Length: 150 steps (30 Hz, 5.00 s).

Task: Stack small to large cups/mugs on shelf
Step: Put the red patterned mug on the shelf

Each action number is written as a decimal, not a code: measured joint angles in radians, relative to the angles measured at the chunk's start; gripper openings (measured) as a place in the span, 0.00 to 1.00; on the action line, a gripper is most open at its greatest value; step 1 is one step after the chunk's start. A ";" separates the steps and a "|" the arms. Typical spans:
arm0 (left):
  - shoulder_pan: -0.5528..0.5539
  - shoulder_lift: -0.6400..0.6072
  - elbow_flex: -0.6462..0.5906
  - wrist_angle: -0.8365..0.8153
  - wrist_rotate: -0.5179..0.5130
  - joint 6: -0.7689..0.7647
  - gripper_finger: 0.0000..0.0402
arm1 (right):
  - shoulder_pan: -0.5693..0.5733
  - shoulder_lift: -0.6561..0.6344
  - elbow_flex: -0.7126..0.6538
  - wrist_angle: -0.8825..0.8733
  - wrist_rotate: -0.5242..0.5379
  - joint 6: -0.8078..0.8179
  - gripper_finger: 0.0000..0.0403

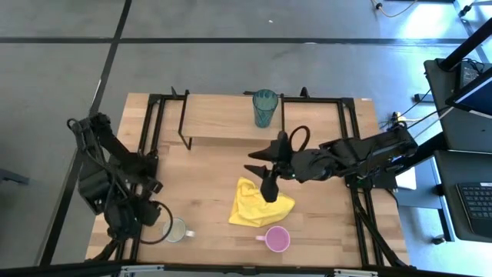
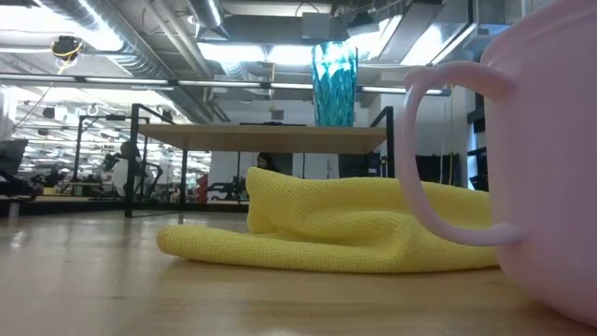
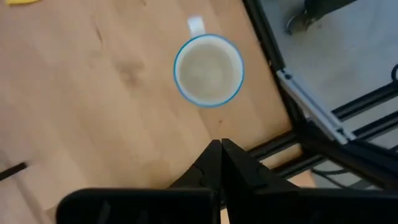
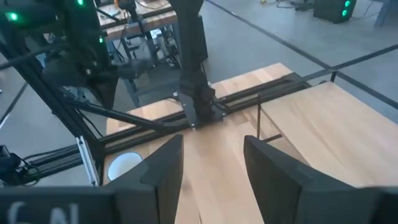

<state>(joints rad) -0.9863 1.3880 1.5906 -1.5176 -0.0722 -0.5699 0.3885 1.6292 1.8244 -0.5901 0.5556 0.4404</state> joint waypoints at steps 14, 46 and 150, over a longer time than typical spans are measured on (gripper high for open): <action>0.043 0.066 0.000 0.173 -0.022 -0.103 0.01 | 0.000 -0.006 0.022 -0.028 -0.022 0.000 0.42; 0.061 0.117 -0.320 0.193 -0.104 -0.492 0.36 | 0.133 -0.139 0.014 -0.372 -0.182 0.054 0.42; 0.949 0.183 0.379 -0.062 -0.191 1.120 0.03 | 0.244 -0.104 0.002 -0.601 -0.156 0.370 0.41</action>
<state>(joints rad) -0.0376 1.5707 1.9698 -1.5798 -0.2630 0.5500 0.6327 1.5252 1.8263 -1.1912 0.4000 0.8101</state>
